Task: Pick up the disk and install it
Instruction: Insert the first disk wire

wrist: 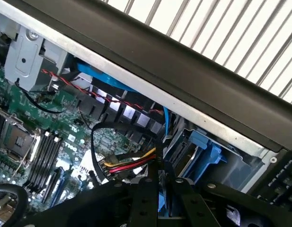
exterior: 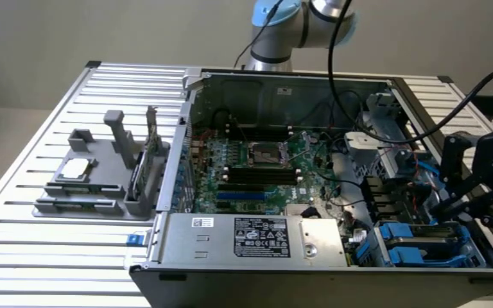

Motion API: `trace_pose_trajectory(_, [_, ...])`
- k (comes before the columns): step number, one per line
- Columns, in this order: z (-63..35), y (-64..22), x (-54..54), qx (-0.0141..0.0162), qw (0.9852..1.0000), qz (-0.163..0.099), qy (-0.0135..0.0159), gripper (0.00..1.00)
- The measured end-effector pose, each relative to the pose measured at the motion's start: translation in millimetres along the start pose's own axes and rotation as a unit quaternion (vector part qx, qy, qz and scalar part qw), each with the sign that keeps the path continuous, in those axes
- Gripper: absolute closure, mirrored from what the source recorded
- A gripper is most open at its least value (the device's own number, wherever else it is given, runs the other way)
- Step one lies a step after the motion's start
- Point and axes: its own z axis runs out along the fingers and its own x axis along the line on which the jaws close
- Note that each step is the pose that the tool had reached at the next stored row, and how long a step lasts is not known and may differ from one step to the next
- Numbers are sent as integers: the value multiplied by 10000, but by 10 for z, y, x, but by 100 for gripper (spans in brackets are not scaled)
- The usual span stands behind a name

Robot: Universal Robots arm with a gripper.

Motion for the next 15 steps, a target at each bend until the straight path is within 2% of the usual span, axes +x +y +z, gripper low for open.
trace_pose_trajectory(3, [1, 1, 9, 122, 9996, 53, -235, 84])
trace_pose_trajectory(6, [2, 4, 23, 247, 9985, 109, -475, 84])
trace_pose_trajectory(7, [1, 7, 30, 278, 9981, 122, -536, 84])
trace_pose_trajectory(8, [-2, 10, 38, 299, 9978, 132, -575, 84])
trace_pose_trajectory(9, [-8, 12, 47, 311, 9976, 138, -600, 84])
trace_pose_trajectory(15, [-47, 29, 100, 348, 9970, 162, -671, 84])
